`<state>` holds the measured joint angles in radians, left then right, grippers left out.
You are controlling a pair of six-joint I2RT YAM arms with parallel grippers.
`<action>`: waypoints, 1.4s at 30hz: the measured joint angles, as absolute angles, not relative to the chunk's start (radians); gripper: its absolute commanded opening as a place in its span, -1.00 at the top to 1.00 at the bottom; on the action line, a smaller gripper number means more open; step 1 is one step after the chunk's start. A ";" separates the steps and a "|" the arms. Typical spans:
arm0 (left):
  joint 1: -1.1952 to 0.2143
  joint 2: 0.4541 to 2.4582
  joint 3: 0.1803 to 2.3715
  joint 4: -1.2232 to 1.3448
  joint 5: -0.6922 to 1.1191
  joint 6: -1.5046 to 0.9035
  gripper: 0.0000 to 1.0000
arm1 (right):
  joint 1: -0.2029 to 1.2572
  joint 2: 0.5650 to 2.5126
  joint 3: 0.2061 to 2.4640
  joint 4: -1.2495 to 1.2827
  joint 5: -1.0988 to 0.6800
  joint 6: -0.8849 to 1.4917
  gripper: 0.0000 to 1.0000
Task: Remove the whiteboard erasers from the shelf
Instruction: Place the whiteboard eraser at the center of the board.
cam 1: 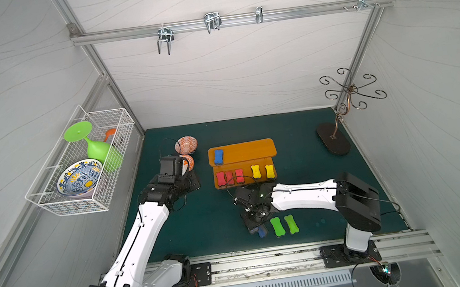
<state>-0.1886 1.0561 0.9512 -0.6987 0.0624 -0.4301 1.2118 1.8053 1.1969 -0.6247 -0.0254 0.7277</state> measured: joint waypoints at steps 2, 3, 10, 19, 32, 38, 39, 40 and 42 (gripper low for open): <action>-0.189 1.056 0.951 -0.699 0.062 -0.430 0.36 | 1.212 1.809 1.198 -0.625 -0.028 0.725 0.13; -0.189 1.056 0.951 -0.699 0.062 -0.430 0.36 | 1.212 1.809 1.198 -0.625 -0.028 0.725 0.13; -0.189 1.058 0.951 -0.699 0.062 -0.430 0.36 | 1.212 1.821 1.217 -0.632 -0.035 0.715 0.00; -0.189 1.058 0.951 -0.699 0.061 -0.430 0.36 | 1.212 1.826 1.224 -0.646 -0.042 0.710 -0.08; -0.189 1.058 0.951 -0.699 0.062 -0.430 0.36 | 1.220 1.798 1.198 -0.665 -0.083 0.707 -0.13; -0.189 1.075 0.951 -0.699 0.064 -0.430 0.36 | 1.222 1.785 1.192 -0.659 -0.113 0.697 -0.14; -0.189 1.076 0.951 -0.700 0.065 -0.430 0.36 | 1.222 1.785 1.191 -0.657 -0.119 0.693 -0.14; -0.189 1.078 0.951 -0.700 0.066 -0.430 0.36 | 1.223 1.785 1.190 -0.654 -0.123 0.691 -0.13; -0.189 1.083 0.952 -0.700 0.068 -0.430 0.36 | 1.223 1.785 1.184 -0.649 -0.135 0.686 -0.13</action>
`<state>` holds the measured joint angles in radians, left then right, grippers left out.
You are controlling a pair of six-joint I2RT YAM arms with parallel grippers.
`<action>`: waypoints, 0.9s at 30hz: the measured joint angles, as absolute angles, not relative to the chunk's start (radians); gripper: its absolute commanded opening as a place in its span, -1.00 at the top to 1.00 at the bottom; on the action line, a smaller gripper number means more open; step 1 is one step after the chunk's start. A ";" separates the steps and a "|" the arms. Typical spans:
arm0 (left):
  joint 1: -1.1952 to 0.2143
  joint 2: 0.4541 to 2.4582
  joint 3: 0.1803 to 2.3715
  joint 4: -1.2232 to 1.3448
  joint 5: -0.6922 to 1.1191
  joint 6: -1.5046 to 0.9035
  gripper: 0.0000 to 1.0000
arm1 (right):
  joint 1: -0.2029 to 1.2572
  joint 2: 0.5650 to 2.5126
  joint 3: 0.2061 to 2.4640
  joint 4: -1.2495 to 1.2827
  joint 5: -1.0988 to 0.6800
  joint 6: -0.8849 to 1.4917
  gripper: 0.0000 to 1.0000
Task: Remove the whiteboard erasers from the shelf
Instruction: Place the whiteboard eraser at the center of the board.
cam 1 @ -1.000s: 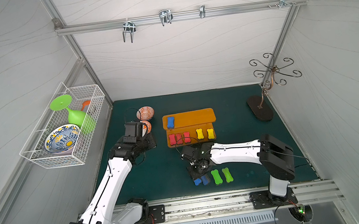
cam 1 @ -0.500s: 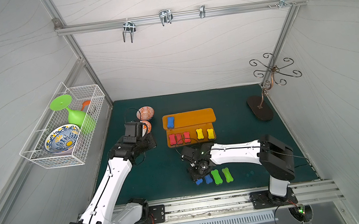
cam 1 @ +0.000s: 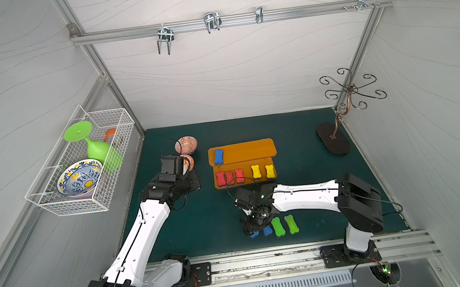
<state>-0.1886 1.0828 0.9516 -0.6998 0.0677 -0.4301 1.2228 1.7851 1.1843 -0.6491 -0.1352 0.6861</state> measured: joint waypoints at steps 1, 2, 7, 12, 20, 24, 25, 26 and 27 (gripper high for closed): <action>-0.189 1.085 0.952 -0.700 0.068 -0.430 0.36 | 1.223 1.785 1.181 -0.646 -0.139 0.684 -0.13; -0.189 1.088 0.952 -0.699 0.069 -0.430 0.36 | 1.223 1.785 1.177 -0.642 -0.143 0.683 -0.14; -0.189 1.100 0.952 -0.700 0.078 -0.430 0.37 | 1.223 1.785 1.161 -0.635 -0.158 0.681 -0.13; -0.194 1.102 0.971 -0.712 0.089 -0.429 0.37 | 1.219 1.758 1.159 -0.646 -0.148 0.659 -0.20; -0.316 1.204 1.197 -0.801 0.033 -0.374 0.22 | 1.060 1.481 1.164 -0.666 -0.082 0.513 -0.32; -0.343 1.296 1.325 -0.852 0.014 -0.327 -0.05 | 0.974 1.452 1.180 -0.669 -0.033 0.414 -0.35; -0.347 1.323 1.356 -0.868 0.011 -0.318 -0.09 | 0.961 1.452 1.180 -0.670 -0.028 0.391 -0.36; -0.350 1.348 1.382 -0.883 0.010 -0.308 -0.14 | 0.948 1.452 1.180 -0.670 -0.026 0.378 -0.36; -0.356 1.377 1.409 -0.894 0.009 -0.298 -0.18 | 0.933 1.451 1.179 -0.669 -0.027 0.360 -0.37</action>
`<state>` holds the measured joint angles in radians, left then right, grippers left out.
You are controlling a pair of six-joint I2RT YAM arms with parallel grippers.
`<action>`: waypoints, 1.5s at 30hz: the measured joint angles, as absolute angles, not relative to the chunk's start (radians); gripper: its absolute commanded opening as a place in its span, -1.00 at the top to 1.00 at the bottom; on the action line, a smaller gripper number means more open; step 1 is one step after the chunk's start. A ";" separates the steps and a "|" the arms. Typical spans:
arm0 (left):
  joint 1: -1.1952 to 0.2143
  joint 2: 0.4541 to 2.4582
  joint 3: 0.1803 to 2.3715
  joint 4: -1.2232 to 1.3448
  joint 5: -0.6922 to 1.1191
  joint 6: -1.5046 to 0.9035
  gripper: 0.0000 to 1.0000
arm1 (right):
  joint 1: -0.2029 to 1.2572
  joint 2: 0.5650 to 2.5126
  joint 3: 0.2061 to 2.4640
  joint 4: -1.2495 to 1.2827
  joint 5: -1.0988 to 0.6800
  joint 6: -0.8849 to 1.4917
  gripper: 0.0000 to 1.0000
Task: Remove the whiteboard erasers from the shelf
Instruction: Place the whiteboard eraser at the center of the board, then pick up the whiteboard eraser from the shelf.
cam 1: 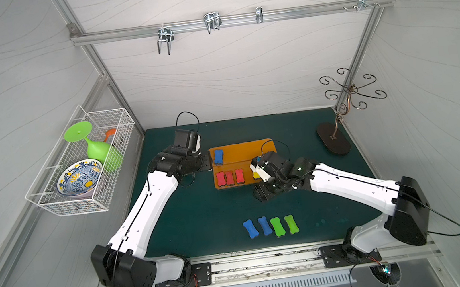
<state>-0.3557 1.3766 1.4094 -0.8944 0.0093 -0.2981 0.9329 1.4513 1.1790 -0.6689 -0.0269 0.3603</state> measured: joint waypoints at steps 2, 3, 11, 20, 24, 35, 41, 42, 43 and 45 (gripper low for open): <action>-0.366 1.425 1.448 -0.909 0.009 -0.282 -0.28 | 0.902 1.444 1.176 -0.663 -0.038 0.332 -0.38; -0.373 1.449 1.465 -0.916 0.009 -0.276 -0.30 | 0.884 1.438 1.171 -0.658 -0.043 0.321 -0.39; -0.397 1.657 1.665 -0.998 -0.013 -0.209 -0.35 | 0.768 1.402 1.141 -0.621 -0.118 0.271 -0.41; -0.398 1.839 1.844 -1.080 -0.025 -0.175 -0.31 | 0.677 1.402 1.159 -0.622 -0.061 0.298 -0.30; -0.397 1.860 1.855 -1.103 -0.014 -0.171 -0.31 | 0.656 1.394 1.163 -0.606 0.030 0.312 -0.29; -0.397 1.913 1.870 -1.129 0.004 -0.164 -0.07 | 0.621 1.384 1.150 -0.554 0.029 0.342 -0.28; -0.397 1.924 1.870 -1.128 0.007 -0.167 0.19 | 0.621 1.385 1.148 -0.546 0.012 0.345 -0.27; -0.398 1.924 1.870 -1.128 0.007 -0.168 0.26 | 0.621 1.385 1.146 -0.546 0.009 0.346 -0.27; -0.398 1.925 1.870 -1.128 0.007 -0.166 0.29 | 0.621 1.385 1.144 -0.545 0.007 0.348 -0.27; -0.398 1.929 1.870 -1.127 0.007 -0.168 0.30 | 0.621 1.385 1.140 -0.545 0.006 0.349 -0.27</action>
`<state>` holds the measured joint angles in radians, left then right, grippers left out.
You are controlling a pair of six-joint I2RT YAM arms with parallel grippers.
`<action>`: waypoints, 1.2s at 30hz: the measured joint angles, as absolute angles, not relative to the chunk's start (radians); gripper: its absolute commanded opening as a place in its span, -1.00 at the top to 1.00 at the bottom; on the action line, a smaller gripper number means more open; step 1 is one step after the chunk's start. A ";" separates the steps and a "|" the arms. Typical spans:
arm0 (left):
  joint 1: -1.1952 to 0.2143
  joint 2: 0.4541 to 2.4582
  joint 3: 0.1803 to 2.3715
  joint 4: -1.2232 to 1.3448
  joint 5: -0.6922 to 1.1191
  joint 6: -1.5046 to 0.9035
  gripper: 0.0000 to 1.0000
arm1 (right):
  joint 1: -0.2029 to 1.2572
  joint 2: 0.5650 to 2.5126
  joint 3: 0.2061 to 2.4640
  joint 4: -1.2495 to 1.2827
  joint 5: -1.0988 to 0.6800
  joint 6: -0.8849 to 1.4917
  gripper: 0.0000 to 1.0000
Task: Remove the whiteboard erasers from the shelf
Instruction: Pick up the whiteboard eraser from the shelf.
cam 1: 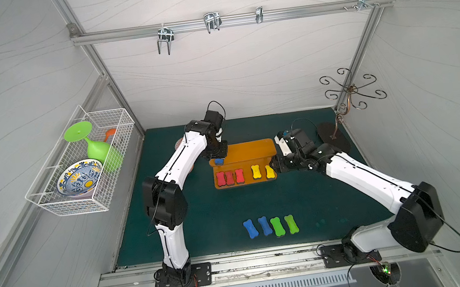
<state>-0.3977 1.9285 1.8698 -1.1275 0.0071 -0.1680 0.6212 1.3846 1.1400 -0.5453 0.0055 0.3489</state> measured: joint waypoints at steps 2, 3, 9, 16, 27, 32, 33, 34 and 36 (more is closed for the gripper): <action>-0.397 1.929 1.870 -1.128 0.007 -0.168 0.31 | 0.620 1.385 1.137 -0.545 0.004 0.349 -0.27; -0.398 1.929 1.870 -1.127 0.007 -0.169 0.33 | 0.619 1.385 1.135 -0.545 0.002 0.349 -0.27; -0.398 1.929 1.870 -1.127 0.004 -0.174 0.53 | 0.606 1.378 1.116 -0.538 -0.005 0.350 -0.27; -0.398 1.927 1.869 -1.127 -0.007 -0.181 0.74 | 0.593 1.354 1.098 -0.531 -0.017 0.350 -0.27; -0.398 1.834 1.765 -1.136 -0.023 -0.226 0.93 | 0.572 1.326 1.092 -0.521 -0.041 0.350 -0.27; -0.443 1.644 1.573 -1.134 -0.047 -0.287 0.96 | 0.561 1.320 1.085 -0.518 -0.056 0.351 -0.27; -0.464 1.592 1.520 -1.134 -0.053 -0.308 0.96 | 0.560 1.317 1.082 -0.516 -0.060 0.351 -0.27; -0.484 1.550 1.475 -1.134 -0.056 -0.325 0.97 | 0.560 1.311 1.079 -0.514 -0.063 0.351 -0.27; -0.537 1.444 1.351 -1.118 -0.061 -0.380 0.98 | 0.560 1.294 1.071 -0.511 -0.070 0.352 -0.27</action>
